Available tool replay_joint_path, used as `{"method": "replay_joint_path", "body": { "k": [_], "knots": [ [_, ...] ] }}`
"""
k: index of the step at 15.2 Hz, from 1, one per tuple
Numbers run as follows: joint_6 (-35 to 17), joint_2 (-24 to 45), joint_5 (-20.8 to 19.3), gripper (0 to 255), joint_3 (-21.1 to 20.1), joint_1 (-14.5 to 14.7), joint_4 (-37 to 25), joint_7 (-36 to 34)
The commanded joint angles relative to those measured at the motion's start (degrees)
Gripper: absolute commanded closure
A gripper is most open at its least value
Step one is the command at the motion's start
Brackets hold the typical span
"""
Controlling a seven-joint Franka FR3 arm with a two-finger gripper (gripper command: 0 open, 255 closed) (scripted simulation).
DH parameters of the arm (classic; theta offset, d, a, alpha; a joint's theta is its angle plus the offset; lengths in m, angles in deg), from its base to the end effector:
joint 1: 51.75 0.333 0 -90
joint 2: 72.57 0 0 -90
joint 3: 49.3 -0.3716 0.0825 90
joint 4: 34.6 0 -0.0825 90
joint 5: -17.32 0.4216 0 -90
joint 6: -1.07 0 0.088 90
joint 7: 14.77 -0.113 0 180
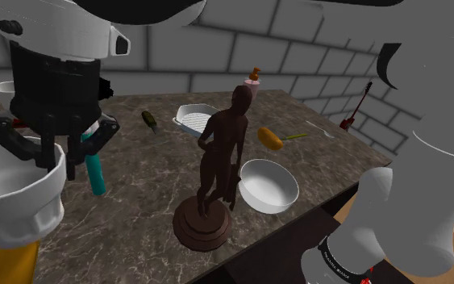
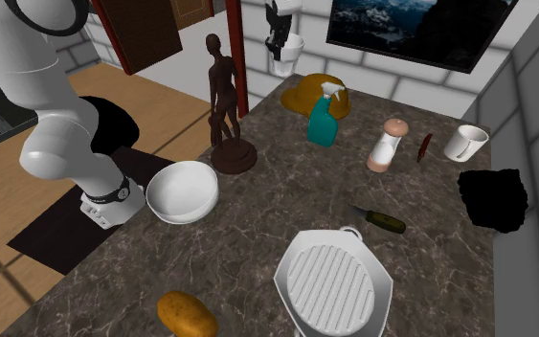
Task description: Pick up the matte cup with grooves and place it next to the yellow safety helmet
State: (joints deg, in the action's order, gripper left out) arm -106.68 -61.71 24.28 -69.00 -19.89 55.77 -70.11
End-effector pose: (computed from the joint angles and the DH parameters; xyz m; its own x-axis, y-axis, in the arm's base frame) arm 0.4297 0.5249 0.5870 0.9920 -0.0967 -0.0817 -0.1115 -0.9731 -0.2018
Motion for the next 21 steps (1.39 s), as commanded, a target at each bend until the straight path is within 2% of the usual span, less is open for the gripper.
{"method": "replay_joint_path", "body": {
  "k": [1,21],
  "knots": [
    [-1.4,0.0,0.1,255,0.0,0.0,1.4,0.2],
    [-15.9,2.6,0.0,255,0.1,0.2,13.5,2.0]
  ]
}}
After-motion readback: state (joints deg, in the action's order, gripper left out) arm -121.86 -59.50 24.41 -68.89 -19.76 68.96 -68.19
